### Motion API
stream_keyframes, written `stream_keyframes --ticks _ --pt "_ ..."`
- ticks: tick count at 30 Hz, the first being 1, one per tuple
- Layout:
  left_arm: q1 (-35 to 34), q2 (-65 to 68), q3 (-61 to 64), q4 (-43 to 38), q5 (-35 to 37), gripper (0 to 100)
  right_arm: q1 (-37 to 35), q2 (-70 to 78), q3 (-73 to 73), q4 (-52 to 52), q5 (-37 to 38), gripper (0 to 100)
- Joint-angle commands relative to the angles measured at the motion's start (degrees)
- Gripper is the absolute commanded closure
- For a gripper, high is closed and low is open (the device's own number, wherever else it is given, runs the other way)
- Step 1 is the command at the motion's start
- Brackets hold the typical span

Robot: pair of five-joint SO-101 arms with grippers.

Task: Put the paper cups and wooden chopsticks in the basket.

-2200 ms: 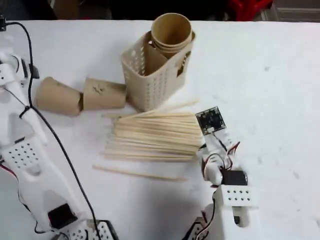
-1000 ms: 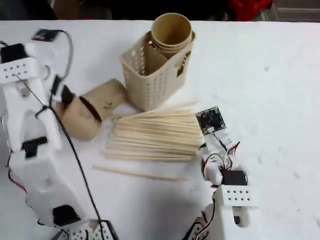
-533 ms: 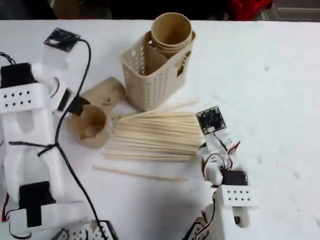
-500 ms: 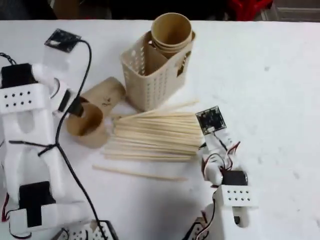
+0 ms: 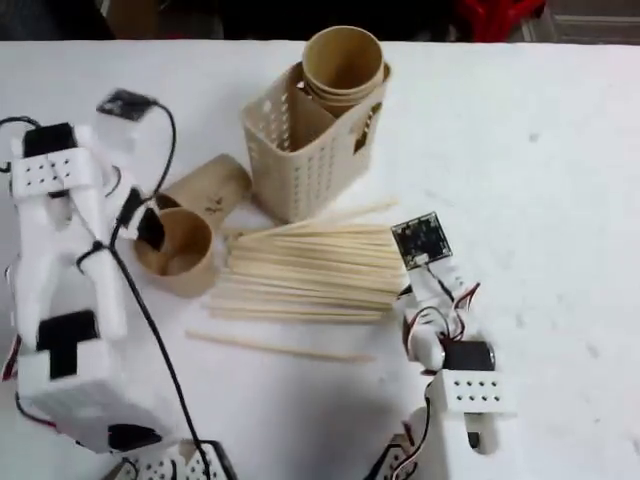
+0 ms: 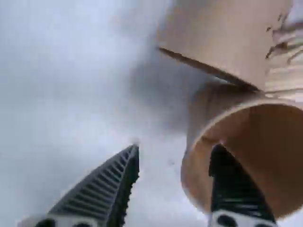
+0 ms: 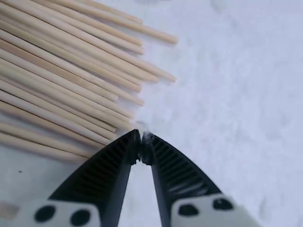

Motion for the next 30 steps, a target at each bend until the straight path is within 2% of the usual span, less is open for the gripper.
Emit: stream_keyframes --ticks 1,4,9,18,30 --pt "0.57 5.67 -0.88 -0.79 -3.69 77 -0.04 -0.57 -0.26 -0.92 0.53 98.1" --pt "0.57 7.16 -0.88 -1.41 -4.57 85 -0.04 -0.57 -0.26 -0.92 0.53 98.1" --pt "0.48 7.08 -2.02 -0.62 -11.34 98 -0.04 -0.57 -0.26 -0.92 0.53 98.1" --pt "-0.92 7.16 -15.12 11.60 -14.59 98 -0.04 -0.57 -0.26 -0.92 0.53 98.1" --pt "-7.78 7.08 -26.37 12.04 -14.33 98 -0.31 -0.57 -0.26 -1.01 0.53 98.1"
